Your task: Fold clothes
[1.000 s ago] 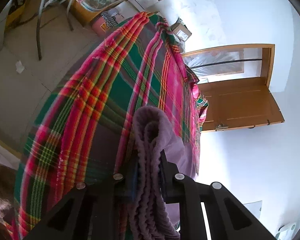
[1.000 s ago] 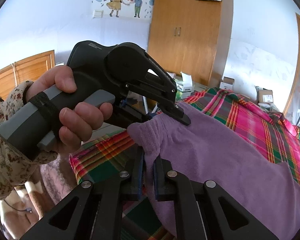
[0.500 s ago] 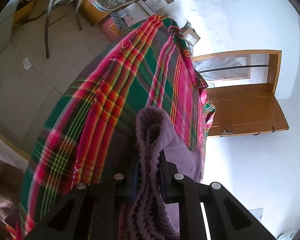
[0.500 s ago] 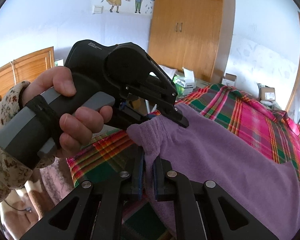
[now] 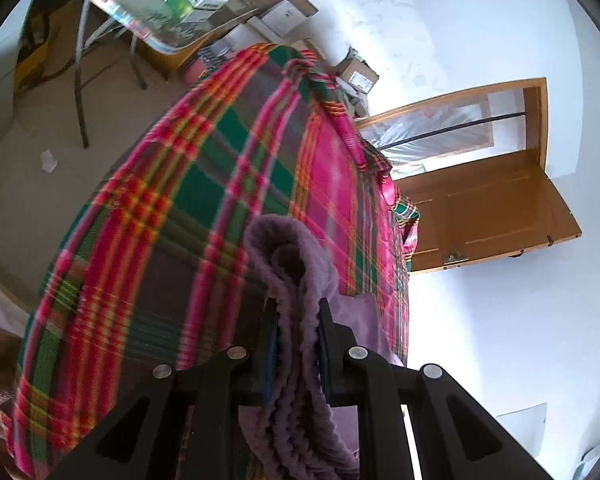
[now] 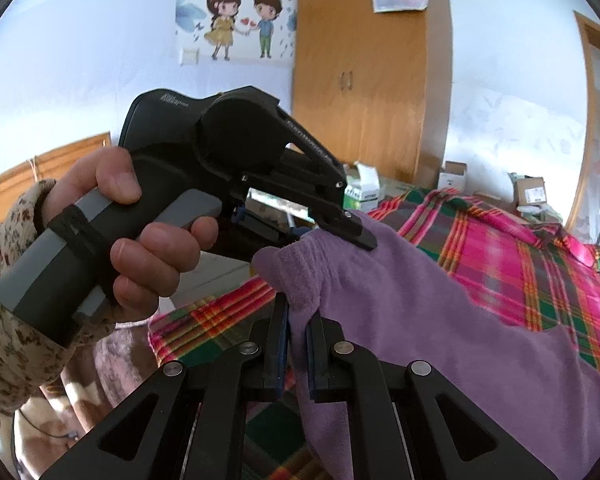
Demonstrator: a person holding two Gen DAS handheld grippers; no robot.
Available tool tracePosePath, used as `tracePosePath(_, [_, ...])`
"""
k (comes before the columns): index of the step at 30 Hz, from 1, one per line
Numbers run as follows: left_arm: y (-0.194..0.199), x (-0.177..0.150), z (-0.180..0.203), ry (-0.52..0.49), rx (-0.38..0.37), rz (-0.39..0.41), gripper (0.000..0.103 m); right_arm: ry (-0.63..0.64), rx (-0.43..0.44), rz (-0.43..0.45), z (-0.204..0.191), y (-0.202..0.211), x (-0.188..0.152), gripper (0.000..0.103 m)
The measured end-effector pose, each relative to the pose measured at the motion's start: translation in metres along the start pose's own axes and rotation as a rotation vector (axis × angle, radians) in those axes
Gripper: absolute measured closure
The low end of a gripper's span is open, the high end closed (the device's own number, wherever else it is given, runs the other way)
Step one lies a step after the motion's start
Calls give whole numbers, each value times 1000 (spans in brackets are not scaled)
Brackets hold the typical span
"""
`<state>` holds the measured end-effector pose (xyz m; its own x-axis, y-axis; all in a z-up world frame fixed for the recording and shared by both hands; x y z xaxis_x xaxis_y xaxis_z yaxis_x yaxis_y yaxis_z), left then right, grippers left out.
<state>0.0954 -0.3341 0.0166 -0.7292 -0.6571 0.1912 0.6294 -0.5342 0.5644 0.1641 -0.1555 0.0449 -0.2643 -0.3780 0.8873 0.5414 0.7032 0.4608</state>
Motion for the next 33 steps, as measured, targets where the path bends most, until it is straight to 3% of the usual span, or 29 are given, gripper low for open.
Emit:
tracePosePath(8, [-10,-19,63,-86,-38,-4,86,-44,-32,76,19,50,3,95])
tracePosePath(16, [-46,-41,113,-166,-57,-69,85,-121,-86,120,49,95,-6,95])
tracePosePath(33, [-113,-65,155,-214,-32,-183,85,-234,-177,135,100,130,-31,95])
Point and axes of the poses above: each gripper's, at about its wrist camera, not at the fingertips, and y roughly against the way its jaws point, z to its right, x to its top, the point moved 1 cm from there along -y, roughly the way its jaws point, and after that the axes turned 2 degrees about x, right-handed, at the moved point
